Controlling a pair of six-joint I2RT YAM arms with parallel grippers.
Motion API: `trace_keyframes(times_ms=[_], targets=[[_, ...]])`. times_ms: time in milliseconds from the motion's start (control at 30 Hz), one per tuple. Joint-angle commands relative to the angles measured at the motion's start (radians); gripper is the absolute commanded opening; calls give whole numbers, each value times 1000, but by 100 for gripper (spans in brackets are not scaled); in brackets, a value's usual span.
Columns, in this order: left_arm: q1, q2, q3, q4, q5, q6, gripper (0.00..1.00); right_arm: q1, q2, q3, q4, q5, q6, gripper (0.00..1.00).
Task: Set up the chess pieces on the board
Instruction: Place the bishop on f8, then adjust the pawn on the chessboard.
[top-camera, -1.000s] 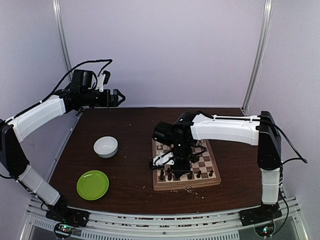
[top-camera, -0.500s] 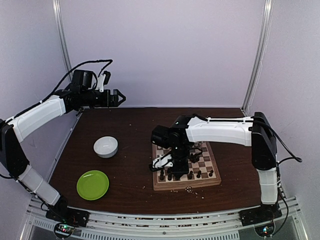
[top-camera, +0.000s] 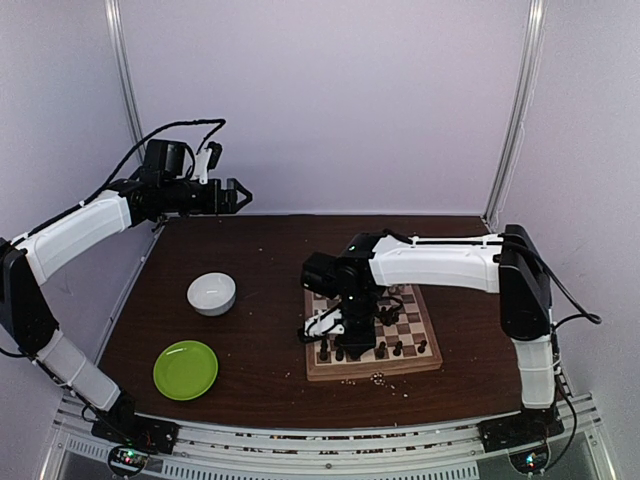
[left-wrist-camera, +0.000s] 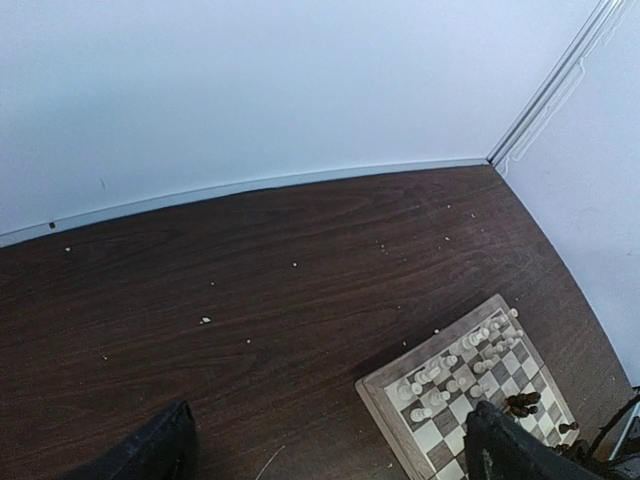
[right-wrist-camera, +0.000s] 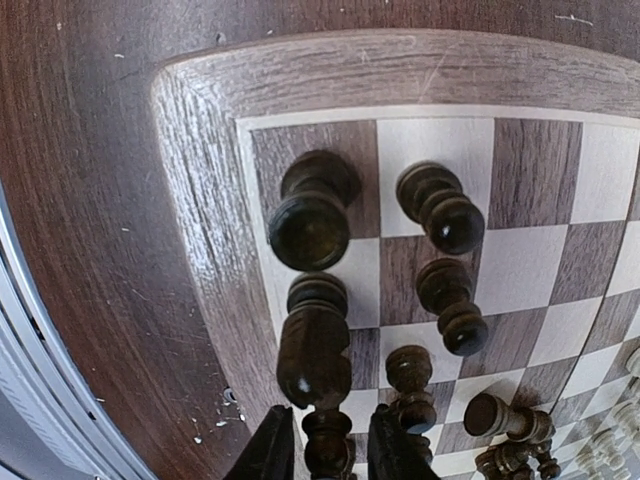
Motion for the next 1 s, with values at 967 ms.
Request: trace_keyframes(times_ms=[967], targets=[[4,28,-6,62,54,-22,92,-302,19,177,113,-74,112,7]])
